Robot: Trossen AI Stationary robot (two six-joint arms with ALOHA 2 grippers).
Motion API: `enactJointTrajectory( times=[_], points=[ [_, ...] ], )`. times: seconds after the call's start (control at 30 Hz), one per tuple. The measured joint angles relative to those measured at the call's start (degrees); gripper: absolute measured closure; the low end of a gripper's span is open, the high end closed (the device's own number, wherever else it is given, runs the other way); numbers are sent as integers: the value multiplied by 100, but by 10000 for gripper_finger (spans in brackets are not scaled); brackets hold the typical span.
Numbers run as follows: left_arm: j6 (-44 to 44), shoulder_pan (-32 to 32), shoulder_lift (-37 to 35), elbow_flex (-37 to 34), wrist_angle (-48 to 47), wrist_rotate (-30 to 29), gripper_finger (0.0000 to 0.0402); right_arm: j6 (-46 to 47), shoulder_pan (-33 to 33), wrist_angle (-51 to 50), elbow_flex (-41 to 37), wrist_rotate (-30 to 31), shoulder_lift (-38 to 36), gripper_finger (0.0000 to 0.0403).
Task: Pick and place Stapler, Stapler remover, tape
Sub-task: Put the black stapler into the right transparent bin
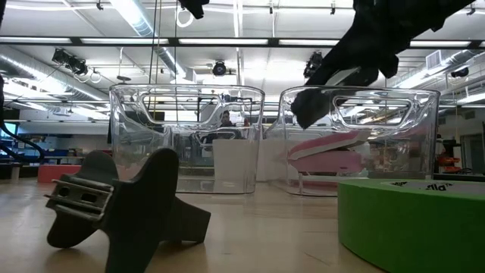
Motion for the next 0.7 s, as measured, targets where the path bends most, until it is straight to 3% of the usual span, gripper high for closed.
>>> enactJointTrajectory(
  times=[0.3,0.7],
  points=[
    [2,0,0,0,39,-2,239,392,188,322,0,156,688,293],
    [6,7,0,0,50,-2,239,609,188,260,0,69,876,293]
  ],
)
